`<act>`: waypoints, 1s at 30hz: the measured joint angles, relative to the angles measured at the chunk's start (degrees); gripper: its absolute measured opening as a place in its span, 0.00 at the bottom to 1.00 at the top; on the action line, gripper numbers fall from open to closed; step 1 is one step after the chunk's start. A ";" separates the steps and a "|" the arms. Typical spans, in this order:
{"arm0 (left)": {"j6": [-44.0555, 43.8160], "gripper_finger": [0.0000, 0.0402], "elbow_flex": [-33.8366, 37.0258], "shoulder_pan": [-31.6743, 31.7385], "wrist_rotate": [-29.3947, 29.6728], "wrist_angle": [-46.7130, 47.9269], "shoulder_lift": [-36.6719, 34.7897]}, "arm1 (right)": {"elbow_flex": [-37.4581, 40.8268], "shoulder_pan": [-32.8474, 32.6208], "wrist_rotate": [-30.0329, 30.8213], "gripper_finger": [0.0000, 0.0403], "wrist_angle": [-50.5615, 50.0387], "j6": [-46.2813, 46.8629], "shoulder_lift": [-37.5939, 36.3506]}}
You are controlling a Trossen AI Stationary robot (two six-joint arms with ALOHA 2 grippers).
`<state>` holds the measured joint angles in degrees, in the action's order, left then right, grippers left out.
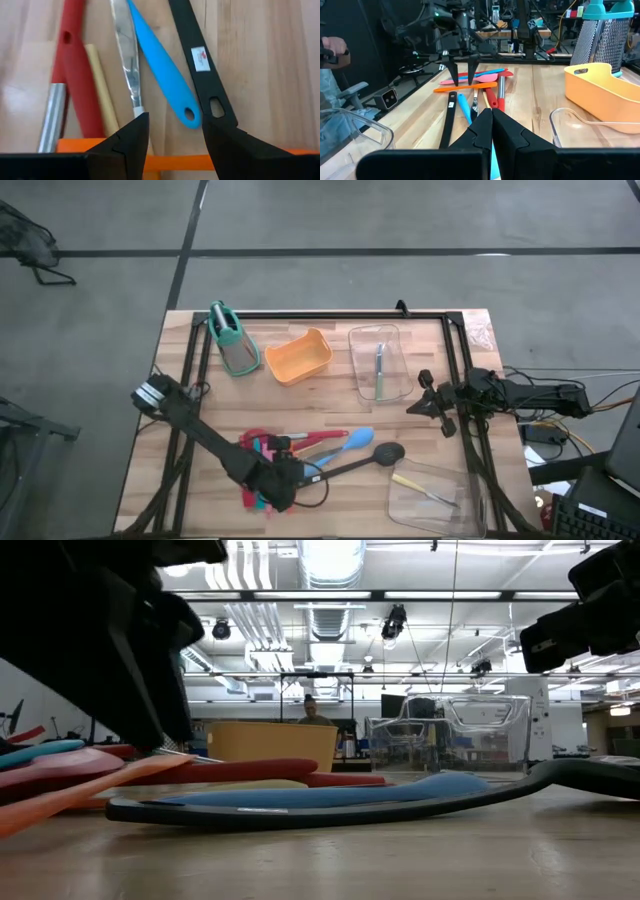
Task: Pick & Place Kitchen Items
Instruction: Put the right yellow kitchen knife into the top transparent bin
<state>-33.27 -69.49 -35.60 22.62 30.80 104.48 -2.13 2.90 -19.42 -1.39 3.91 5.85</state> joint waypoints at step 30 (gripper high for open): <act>7.33 0.44 2.40 7.08 -8.53 0.38 0.62 | 0.00 0.00 0.00 0.02 -0.04 0.01 0.63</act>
<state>-25.94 -67.09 -28.52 14.09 31.19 105.10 -2.13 2.90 -19.42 -1.43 3.92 6.48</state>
